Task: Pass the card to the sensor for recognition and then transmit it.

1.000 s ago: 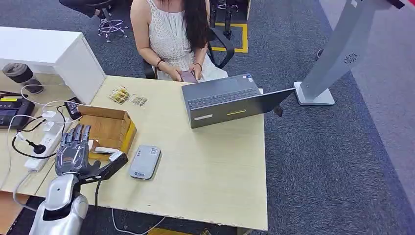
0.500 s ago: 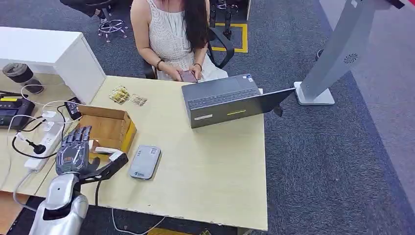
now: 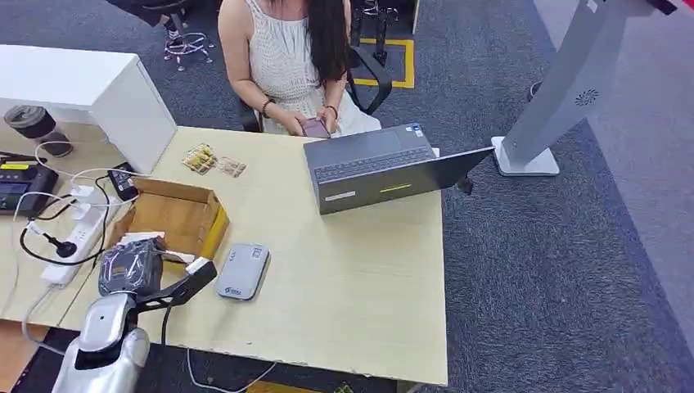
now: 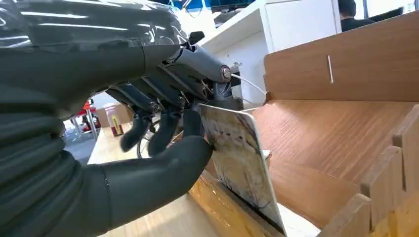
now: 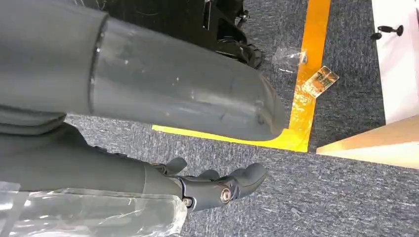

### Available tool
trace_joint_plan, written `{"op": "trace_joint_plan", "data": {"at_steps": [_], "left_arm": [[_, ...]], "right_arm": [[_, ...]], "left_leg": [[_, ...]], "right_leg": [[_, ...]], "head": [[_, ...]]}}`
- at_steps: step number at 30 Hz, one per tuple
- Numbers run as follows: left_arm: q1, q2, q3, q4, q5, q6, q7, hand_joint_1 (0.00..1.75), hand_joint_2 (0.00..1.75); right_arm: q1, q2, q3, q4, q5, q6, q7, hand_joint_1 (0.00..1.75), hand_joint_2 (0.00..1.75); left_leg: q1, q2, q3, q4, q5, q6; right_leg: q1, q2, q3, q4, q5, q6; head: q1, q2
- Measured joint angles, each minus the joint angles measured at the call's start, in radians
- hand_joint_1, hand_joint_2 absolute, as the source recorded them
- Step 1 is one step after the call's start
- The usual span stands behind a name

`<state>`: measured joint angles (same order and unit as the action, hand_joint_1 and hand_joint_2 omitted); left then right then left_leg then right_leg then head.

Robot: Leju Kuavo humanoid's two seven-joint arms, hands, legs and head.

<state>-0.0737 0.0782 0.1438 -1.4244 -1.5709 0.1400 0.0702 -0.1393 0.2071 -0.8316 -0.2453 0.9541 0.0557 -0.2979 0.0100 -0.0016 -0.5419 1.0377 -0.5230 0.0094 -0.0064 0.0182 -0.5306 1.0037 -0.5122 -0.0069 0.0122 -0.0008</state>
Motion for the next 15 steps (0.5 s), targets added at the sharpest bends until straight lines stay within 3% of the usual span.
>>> {"op": "trace_joint_plan", "data": {"at_steps": [15], "left_arm": [[0.001, 0.001, 0.001, 0.0, 0.0, 0.012, 0.014, 1.75, 1.75]], "right_arm": [[0.0, 0.0, 0.0, 0.0, -0.002, 0.0, -0.002, 0.0, 0.0]], "left_leg": [[0.0, 0.0, 0.0, 0.0, 0.0, 0.0]], "right_leg": [[0.0, 0.0, 0.0, 0.0, 0.0, 0.0]], "head": [[0.0, 0.0]]}}
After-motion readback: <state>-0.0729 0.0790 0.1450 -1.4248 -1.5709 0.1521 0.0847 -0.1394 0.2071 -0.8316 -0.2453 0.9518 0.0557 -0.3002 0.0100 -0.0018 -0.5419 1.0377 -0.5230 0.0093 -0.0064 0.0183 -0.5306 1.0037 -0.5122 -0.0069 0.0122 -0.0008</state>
